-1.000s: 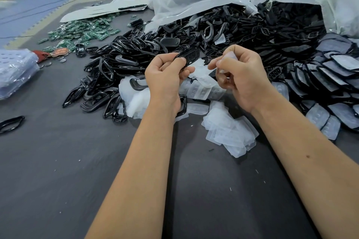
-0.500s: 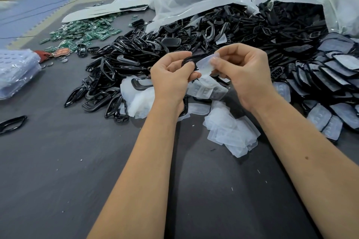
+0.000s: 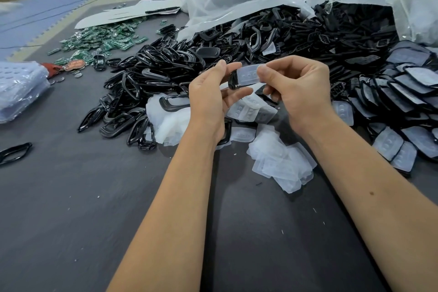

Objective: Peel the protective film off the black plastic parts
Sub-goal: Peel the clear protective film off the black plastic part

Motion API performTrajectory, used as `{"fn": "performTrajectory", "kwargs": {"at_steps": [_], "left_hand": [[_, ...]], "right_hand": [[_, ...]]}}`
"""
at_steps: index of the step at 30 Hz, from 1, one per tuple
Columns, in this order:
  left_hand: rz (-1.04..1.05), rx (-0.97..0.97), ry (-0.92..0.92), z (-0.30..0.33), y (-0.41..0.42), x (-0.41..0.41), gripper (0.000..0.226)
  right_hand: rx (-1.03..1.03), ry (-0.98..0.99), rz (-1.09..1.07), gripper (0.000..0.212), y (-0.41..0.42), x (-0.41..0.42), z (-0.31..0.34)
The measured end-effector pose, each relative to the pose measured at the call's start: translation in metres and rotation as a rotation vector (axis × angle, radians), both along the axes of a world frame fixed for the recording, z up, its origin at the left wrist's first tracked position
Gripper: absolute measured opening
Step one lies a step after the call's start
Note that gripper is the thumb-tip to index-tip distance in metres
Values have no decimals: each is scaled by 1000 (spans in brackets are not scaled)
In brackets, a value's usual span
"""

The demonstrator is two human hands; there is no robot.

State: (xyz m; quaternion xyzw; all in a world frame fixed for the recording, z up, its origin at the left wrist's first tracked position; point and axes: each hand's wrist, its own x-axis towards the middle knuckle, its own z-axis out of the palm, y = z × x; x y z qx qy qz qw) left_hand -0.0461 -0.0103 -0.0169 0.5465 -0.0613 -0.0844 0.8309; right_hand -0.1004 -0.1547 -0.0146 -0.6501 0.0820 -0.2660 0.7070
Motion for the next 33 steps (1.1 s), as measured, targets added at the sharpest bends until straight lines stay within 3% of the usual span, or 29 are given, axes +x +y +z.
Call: {"fn": "performTrajectory", "kwargs": {"at_steps": [10,16,33], "left_hand": [[-34,-6,-8,1,-1,-2,32],[-48,64,-73,-1,-1,-2,14],[-39,139,-149,-5,-1,-3,19]], "right_hand": [[-148,54,-80,15,4,1,-1],[-138,62,-118,16,5,2,-1],[-233,141,-185,23,4,4,-4]]}}
